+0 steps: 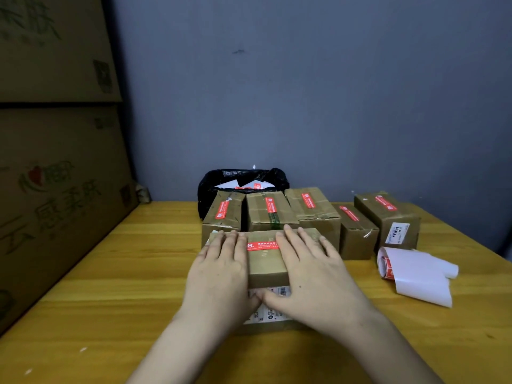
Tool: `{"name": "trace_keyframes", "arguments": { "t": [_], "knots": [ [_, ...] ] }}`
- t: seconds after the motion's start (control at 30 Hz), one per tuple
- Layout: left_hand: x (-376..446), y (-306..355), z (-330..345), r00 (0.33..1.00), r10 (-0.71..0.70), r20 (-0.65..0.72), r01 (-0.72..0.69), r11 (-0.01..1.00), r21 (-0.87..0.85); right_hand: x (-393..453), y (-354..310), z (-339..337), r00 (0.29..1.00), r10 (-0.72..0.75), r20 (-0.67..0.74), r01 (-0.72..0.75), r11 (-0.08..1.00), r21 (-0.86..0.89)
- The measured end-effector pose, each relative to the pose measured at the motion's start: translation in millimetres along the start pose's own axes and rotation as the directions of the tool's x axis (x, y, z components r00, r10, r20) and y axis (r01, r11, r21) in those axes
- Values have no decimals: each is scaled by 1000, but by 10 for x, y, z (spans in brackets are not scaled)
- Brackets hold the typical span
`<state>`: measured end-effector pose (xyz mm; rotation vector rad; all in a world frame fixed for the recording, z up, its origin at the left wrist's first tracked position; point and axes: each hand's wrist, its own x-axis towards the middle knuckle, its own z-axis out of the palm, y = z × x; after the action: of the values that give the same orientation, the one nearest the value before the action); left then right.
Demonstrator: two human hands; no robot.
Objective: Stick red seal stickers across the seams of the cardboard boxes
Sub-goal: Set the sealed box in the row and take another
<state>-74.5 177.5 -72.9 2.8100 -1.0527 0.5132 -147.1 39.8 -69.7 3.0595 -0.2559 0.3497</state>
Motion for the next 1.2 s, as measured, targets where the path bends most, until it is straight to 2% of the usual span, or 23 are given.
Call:
{"name": "trace_keyframes", "arguments": {
  "t": [0.2, 0.43, 0.6, 0.8, 1.0, 1.1, 1.2],
  "knots": [
    [-11, -137, 36, 999, -53, 6, 54, 997, -60, -26, 107, -95, 997, 74, 20, -75, 996, 48],
    [3, -309, 52, 997, 60, 43, -51, 983, -178, -31, 164, -66, 996, 87, 23, -89, 994, 60],
    [-21, -377, -25, 994, 89, 62, -71, 965, -251, -43, 173, -63, 997, 70, -10, -69, 994, 86],
    [-17, -194, 11, 998, 62, 18, -60, 995, -74, -66, 164, -62, 999, 35, -24, -34, 998, 46],
    [-7, -109, 42, 1000, 27, -1, -27, 999, -21, -75, 147, -55, 999, 42, -24, -42, 999, 19],
    [-35, -140, 35, 998, -43, 55, 48, 995, -89, -96, 160, -95, 998, 48, -27, -48, 998, 30],
    [-53, -304, -28, 989, -89, 122, 119, 957, -266, -129, 184, -148, 998, 62, -32, -60, 996, 62]
  ]
}}
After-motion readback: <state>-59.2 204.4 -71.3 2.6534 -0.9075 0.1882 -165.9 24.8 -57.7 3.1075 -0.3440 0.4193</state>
